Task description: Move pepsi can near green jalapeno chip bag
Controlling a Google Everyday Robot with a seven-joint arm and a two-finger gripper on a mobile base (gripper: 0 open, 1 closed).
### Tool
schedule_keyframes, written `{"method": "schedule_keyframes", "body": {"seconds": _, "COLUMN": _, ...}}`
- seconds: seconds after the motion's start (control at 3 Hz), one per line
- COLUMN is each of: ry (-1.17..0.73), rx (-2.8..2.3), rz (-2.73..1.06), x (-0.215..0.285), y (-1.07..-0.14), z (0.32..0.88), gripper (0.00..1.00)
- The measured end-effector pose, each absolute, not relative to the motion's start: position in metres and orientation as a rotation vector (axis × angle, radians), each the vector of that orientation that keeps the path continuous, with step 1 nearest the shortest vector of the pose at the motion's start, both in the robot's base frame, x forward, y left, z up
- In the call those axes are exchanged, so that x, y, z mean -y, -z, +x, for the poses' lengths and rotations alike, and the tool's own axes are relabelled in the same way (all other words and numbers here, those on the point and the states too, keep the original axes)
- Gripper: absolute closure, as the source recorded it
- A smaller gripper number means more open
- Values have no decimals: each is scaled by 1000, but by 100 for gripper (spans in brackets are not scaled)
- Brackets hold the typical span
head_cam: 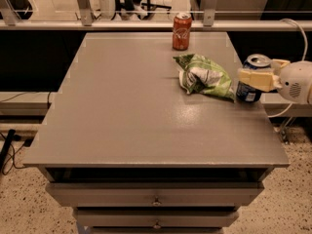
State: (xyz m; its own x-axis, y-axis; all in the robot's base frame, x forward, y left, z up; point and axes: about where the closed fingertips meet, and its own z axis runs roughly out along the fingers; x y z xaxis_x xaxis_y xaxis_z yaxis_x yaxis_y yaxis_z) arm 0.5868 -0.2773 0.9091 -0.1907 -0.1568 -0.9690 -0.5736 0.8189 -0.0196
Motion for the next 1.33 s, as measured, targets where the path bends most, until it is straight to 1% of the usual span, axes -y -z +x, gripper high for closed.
{"method": "schedule_keyframes", "body": {"seconds": 0.67, "ry": -426, "rx": -1764, "rz": -561, "x": 286, "y": -910, "z": 576, "gripper": 4}}
{"method": "schedule_keyframes", "body": {"seconds": 1.0, "ry": -431, "rx": -1782, "rz": -554, "x": 292, "y": -903, "z": 572, "gripper": 0}}
{"method": "schedule_keyframes", "body": {"seconds": 1.33, "ry": -427, "rx": -1799, "rz": -546, "x": 300, "y": -903, "z": 567, "gripper": 0}}
